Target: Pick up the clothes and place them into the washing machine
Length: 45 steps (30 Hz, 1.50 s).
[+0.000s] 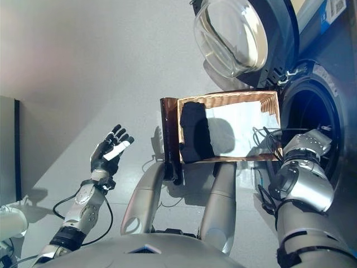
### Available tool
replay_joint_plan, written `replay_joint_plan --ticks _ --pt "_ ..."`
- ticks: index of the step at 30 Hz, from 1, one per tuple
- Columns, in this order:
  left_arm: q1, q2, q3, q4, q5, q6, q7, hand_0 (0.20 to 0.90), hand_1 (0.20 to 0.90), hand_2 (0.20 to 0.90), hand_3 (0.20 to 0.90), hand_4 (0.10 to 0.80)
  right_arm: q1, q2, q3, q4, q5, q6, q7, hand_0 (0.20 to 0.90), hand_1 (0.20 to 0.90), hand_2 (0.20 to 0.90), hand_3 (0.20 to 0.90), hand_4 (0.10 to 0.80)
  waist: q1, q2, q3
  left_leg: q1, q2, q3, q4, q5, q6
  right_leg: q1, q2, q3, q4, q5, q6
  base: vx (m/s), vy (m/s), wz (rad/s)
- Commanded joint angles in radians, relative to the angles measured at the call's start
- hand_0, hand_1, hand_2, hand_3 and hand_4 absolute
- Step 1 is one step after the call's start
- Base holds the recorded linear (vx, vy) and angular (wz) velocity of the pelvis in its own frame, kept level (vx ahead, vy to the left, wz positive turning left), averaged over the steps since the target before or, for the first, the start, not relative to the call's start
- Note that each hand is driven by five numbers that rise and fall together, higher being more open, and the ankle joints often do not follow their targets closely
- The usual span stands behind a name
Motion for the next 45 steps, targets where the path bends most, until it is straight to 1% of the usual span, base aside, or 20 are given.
replay_joint_plan --ticks 1,4,5,6,7,20,22,23,25,26,27,29,32,37,38,39,41,42,43,45 --pt "-0.006 0.064 0.019 -0.077 -0.019 -0.071 -0.007 0.9 0.9 0.9 0.9 0.8 -0.018 -0.199 0.04 0.025 -0.048 -0.088 0.012 0.2 0.2 0.2 0.2 0.3 -0.009 0.009 -0.071 0.003 0.018 -0.021 0.003 -0.027 -0.044 0.031 0.013 -0.018 0.045 -0.109 -0.055 -0.049 0.034 -0.02" --pt "-0.002 0.068 0.017 -0.079 -0.024 -0.072 -0.009 0.9 0.9 0.9 0.9 0.8 -0.028 -0.199 0.053 0.027 -0.046 -0.078 0.019 0.2 0.2 0.2 0.2 0.3 -0.01 0.007 -0.074 0.002 0.021 -0.015 0.007 -0.038 -0.041 0.025 0.016 -0.014 0.05 -0.112 -0.051 -0.024 0.029 -0.06" --pt "-0.001 0.071 0.019 -0.082 -0.025 -0.073 -0.01 0.9 0.9 0.9 0.9 0.8 -0.025 -0.199 0.065 0.031 -0.062 -0.065 0.021 0.433 0.433 0.433 0.433 0.467 -0.011 0.005 -0.071 -0.004 0.021 -0.01 0.007 -0.029 -0.038 0.019 0.015 -0.014 0.046 -0.101 -0.051 -0.012 0.03 -0.09" --pt "0.001 0.072 0.02 -0.082 -0.026 -0.072 -0.013 0.9 0.9 0.9 0.9 0.8 -0.024 -0.202 0.069 0.039 -0.072 -0.058 0.018 0.532 0.532 0.532 0.532 0.537 -0.012 0.004 -0.072 -0.002 0.022 -0.01 0.01 -0.037 -0.039 0.021 0.015 -0.012 0.051 -0.108 -0.049 -0.029 0.032 -0.08" --pt "0.002 0.072 0.02 -0.079 -0.028 -0.071 -0.014 0.9 0.9 0.9 0.9 0.8 -0.027 -0.202 0.073 0.046 -0.073 -0.055 0.015 0.9 0.9 0.9 0.9 0.8 -0.012 0.003 -0.074 -0.002 0.021 -0.009 0.011 -0.038 -0.039 0.021 0.014 -0.011 0.051 -0.108 -0.049 0.01 0.022 -0.04" --pt "0.021 0.073 0.047 -0.079 -0.04 -0.069 -0.026 0.9 0.9 0.9 0.9 0.8 0.005 -0.147 0.085 0.03 -0.069 -0.034 0.051 0.9 0.9 0.9 0.9 0.8 -0.015 -0.013 -0.083 0.004 0.018 -0.001 0.007 -0.043 -0.033 0.029 0.009 -0.006 0.042 -0.108 -0.049 0.0 0.002 0.0" --pt "0.026 0.071 0.049 -0.081 -0.041 -0.071 -0.028 0.9 0.9 0.9 0.9 0.8 0.023 -0.131 0.114 0.046 -0.117 0.005 0.057 0.9 0.9 0.9 0.9 0.8 -0.013 -0.017 -0.081 0.007 0.017 0.004 0.002 -0.044 -0.032 0.03 0.007 -0.006 0.034 -0.103 -0.049 0.0 0.0 0.0" --pt "0.027 0.071 0.049 -0.081 -0.041 -0.071 -0.028 0.9 0.9 0.9 0.9 0.8 0.022 -0.132 0.115 0.047 -0.12 0.008 0.055 0.9 0.9 0.9 0.9 0.8 -0.013 -0.017 -0.082 0.008 0.017 0.004 0.001 -0.043 -0.032 0.03 0.007 -0.005 0.033 -0.103 -0.049 0.0 0.0 0.0" --pt "0.023 0.073 0.051 -0.075 -0.036 -0.073 -0.03 0.9 0.9 0.9 0.9 0.8 0.027 -0.141 0.164 0.11 -0.182 0.069 0.045 0.9 0.9 0.9 0.9 0.8 -0.01 -0.022 -0.08 0.013 0.016 0.008 -0.008 -0.039 -0.032 0.035 0.003 -0.006 0.022 -0.095 -0.049 0.016 -0.001 0.0" --pt "0.021 0.079 0.051 -0.077 -0.031 -0.075 -0.036 0.9 0.9 0.9 0.9 0.8 0.043 -0.131 0.228 0.152 -0.273 0.136 0.057 0.9 0.9 0.9 0.9 0.8 -0.003 -0.03 -0.08 0.026 0.015 0.008 -0.025 -0.032 -0.033 0.048 0.0 -0.008 0.006 -0.09 -0.049 0.0 0.0 0.0" --pt "0.024 0.077 0.053 -0.077 -0.031 -0.076 -0.036 0.9 0.9 0.9 0.9 0.8 0.039 -0.133 0.232 0.155 -0.278 0.141 0.056 0.9 0.9 0.9 0.9 0.8 -0.006 -0.029 -0.079 0.032 0.014 0.009 -0.031 -0.029 -0.033 0.053 -0.001 -0.008 0.001 -0.088 -0.049 0.044 -0.007 -0.02" --pt "0.03 0.077 0.059 -0.072 -0.035 -0.075 -0.045 0.9 0.9 0.9 0.9 0.8 0.062 -0.102 0.288 0.163 -0.34 0.179 0.081 0.9 0.9 0.9 0.9 0.8 -0.003 -0.039 -0.076 0.054 0.015 0.01 -0.063 -0.018 -0.034 0.078 -0.002 -0.012 -0.033 -0.074 -0.047 0.049 -0.013 -0.03" --pt "0.023 0.078 0.066 -0.043 -0.027 -0.076 -0.048 0.9 0.9 0.9 0.9 0.8 0.078 -0.079 0.38 0.209 -0.482 0.244 0.092 0.9 0.9 0.9 0.9 0.8 0.003 -0.05 -0.078 0.09 0.011 0.006 -0.119 0.005 -0.035 0.115 -0.006 -0.016 -0.081 -0.05 -0.044 0.049 -0.01 -0.05" --pt "0.019 0.06 0.086 0.002 -0.009 -0.08 -0.05 0.9 0.9 0.9 0.9 0.8 0.121 -0.017 0.44 0.178 -0.589 0.26 0.11 0.9 0.9 0.9 0.9 0.8 -0.002 -0.06 -0.075 0.151 -0.003 0.005 -0.235 0.05 -0.039 0.181 -0.005 -0.023 -0.188 -0.003 -0.028 0.053 -0.002 -0.03" --pt "0.017 0.055 0.091 0.008 -0.007 -0.085 -0.048 0.9 0.9 0.9 0.9 0.8 0.128 -0.002 0.453 0.163 -0.606 0.255 0.107 0.9 0.9 0.9 0.9 0.8 -0.004 -0.062 -0.074 0.165 -0.006 0.004 -0.261 0.063 -0.04 0.199 -0.005 -0.025 -0.216 0.009 -0.025 -0.047 0.002 -0.05" --pt "0.015 0.048 0.094 0.016 -0.002 -0.09 -0.046 0.9 0.9 0.9 0.9 0.8 0.139 0.011 0.465 0.147 -0.634 0.253 0.106 0.9 0.9 0.9 0.9 0.8 -0.007 -0.066 -0.069 0.169 -0.008 0.012 -0.294 0.106 -0.035 0.205 -0.005 -0.031 -0.253 0.05 -0.028 -0.042 -0.002 -0.08" --pt "0.009 0.041 0.103 0.035 0.008 -0.096 -0.039 0.9 0.9 0.9 0.9 0.8 0.17 0.039 0.489 0.113 -0.688 0.246 0.099 0.9 0.9 0.9 0.9 0.8 -0.014 -0.072 -0.063 0.196 -0.012 0.009 -0.332 0.126 -0.036 0.234 -0.004 -0.035 -0.291 0.069 -0.025 0.052 -0.01 -0.05" --pt "0.005 0.037 0.109 0.046 0.014 -0.098 -0.034 0.9 0.9 0.9 0.9 0.8 0.186 0.046 0.506 0.104 -0.734 0.249 0.094 0.9 0.9 0.9 0.9 0.8 -0.016 -0.074 -0.066 0.222 -0.015 -0.002 -0.35 0.106 -0.042 0.26 0.0 -0.035 -0.3 0.048 -0.018 0.061 -0.019 0.08" --pt "0.001 0.029 0.119 0.061 0.021 -0.099 -0.032 0.9 0.9 0.9 0.9 0.8 0.204 0.06 0.536 0.084 -0.794 0.251 0.089 0.9 0.9 0.9 0.9 0.8 -0.021 -0.079 -0.064 0.226 -0.019 0.002 -0.381 0.147 -0.036 0.266 -0.002 -0.04 -0.331 0.086 -0.022 0.073 -0.021 0.08" --pt "-0.002 0.023 0.132 0.074 0.028 -0.102 -0.026 0.9 0.9 0.9 0.9 0.8 0.227 0.079 0.547 0.054 -0.81 0.246 0.088 0.9 0.9 0.9 0.9 0.8 -0.027 -0.083 -0.062 0.245 -0.022 -0.002 -0.406 0.158 -0.037 0.285 -0.001 -0.042 -0.349 0.096 -0.021 -0.001 -0.015 0.04"
